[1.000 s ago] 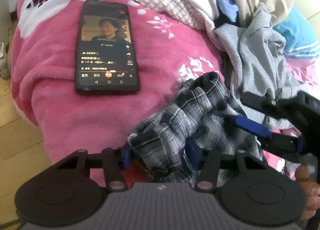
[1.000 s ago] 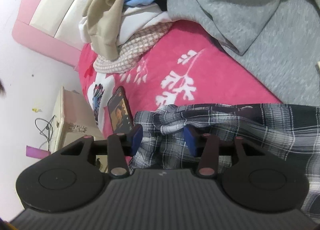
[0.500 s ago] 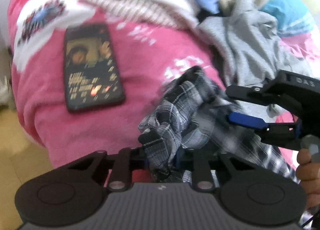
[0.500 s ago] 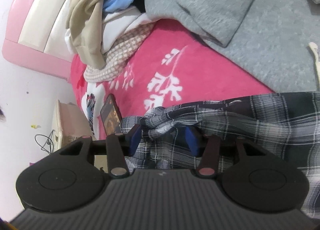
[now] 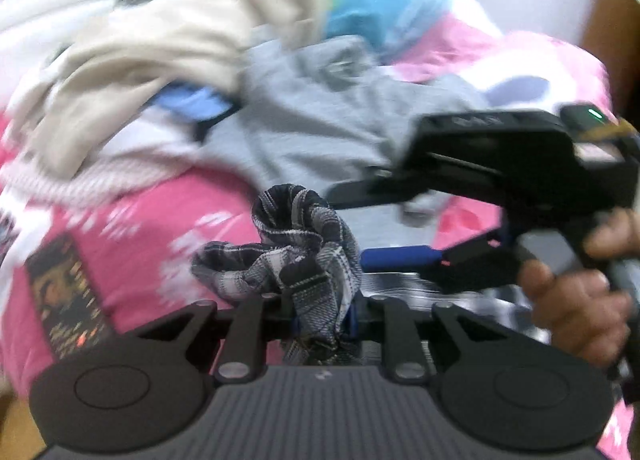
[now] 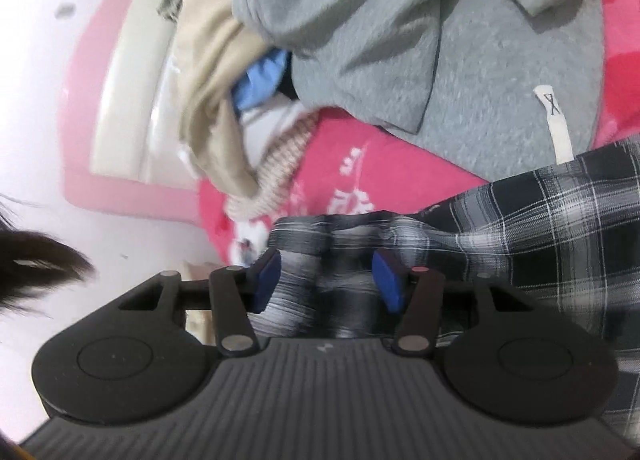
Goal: Fold clothes
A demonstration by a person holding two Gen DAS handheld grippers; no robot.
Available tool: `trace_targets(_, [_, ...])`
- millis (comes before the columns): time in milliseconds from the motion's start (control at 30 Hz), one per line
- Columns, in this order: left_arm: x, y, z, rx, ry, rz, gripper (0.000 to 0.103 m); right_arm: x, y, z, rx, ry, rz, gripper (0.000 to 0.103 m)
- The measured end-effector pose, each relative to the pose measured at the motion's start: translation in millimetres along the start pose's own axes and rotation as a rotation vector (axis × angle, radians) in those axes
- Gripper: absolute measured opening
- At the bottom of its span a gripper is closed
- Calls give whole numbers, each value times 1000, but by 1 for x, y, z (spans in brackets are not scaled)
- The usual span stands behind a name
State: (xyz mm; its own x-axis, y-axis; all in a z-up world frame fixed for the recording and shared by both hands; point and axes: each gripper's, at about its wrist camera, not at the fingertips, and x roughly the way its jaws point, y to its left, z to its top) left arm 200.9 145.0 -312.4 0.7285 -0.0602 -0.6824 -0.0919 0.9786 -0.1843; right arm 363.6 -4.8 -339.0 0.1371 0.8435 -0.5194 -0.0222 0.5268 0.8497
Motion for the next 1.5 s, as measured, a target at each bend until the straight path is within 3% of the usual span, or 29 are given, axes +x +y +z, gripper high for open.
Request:
trace_targets(200, [3,-65,-3,136,-25,-66,21,-42,-36,15,57,-8,78,60])
trace_targets(467, [1,-190,-31,369,-49,-208,21,-148,-101,3,134,-95,125,60])
trace_targets(600, [14,-242,-71,488,53,-270,27,-189,-154,-13,175,-155,82,62])
trace_targets(733, [30,-273,-111,574,213,-301,31,-214,-219,-26,269,-207,-60,62])
trace_targets(800, [21,-270,-112,571,202,-305,38,-232,-229,-32,284,-253,-87,63])
trace_targets(900, [9,-260,-105,567,205,-314,42,-256,-217,-39,194,-338,-95,63])
trace_targets(967, [6,-251,-101,584,205,-301,46,-260,-202,-37,84,-334,-102,63])
trace_targets(1100, [17,-238,-95,634,234,-279,48,-235,-169,-23,-173,-265,-154,63])
trace_targets(1267, [31,-230,-106,651,274,-279,49,-187,-142,-11,-461,-101,-293,60])
trace_targets(1333, [35,-228,-112,649,283,-281,49,-179,-141,-17,-492,-64,-324,54])
trace_targets(1500, [36,-220,-121,638,296,-285,49,-166,-134,-27,-526,-39,-383,30])
